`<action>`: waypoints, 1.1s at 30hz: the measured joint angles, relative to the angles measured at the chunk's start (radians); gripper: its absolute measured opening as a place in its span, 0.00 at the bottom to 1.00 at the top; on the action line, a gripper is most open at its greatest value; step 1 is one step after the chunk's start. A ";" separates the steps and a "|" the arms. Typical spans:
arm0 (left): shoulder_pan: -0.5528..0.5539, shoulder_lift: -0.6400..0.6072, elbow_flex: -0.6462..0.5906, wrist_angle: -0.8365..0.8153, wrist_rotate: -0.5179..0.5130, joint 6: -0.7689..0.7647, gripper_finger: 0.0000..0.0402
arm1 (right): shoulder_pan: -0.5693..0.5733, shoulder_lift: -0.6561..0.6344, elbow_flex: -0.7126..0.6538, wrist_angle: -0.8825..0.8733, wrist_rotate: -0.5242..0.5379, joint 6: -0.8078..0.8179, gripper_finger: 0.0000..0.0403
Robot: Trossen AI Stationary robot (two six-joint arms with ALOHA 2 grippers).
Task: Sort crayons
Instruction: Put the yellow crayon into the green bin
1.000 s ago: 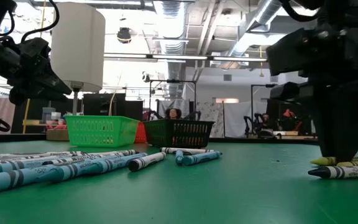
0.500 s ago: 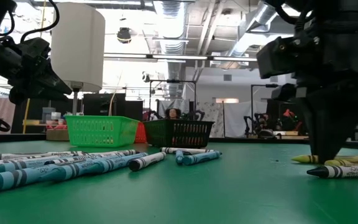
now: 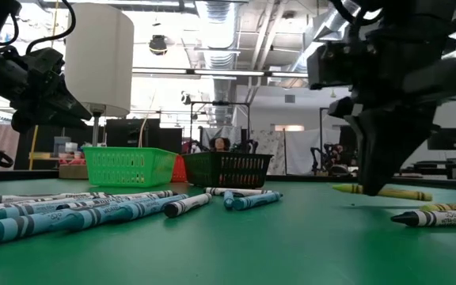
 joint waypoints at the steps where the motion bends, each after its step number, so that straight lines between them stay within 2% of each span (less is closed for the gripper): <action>1: 0.000 0.000 0.000 0.000 0.001 0.000 0.34 | 0.000 0.000 0.003 0.000 0.000 0.000 0.01; 8: 0.000 0.000 0.000 0.000 0.002 0.000 0.34 | 0.000 0.000 0.029 0.004 -0.004 -0.006 0.01; 22: 0.000 0.000 0.000 0.000 0.003 -0.008 0.34 | -0.036 -0.002 0.159 0.012 -0.007 -0.141 0.00; 28: 0.000 0.000 0.000 0.000 0.002 -0.008 0.34 | -0.083 -0.002 0.214 0.109 0.027 -0.262 0.00; 33: 0.000 0.000 0.000 0.000 0.003 -0.007 0.34 | -0.144 -0.003 0.226 0.311 0.045 -0.377 0.00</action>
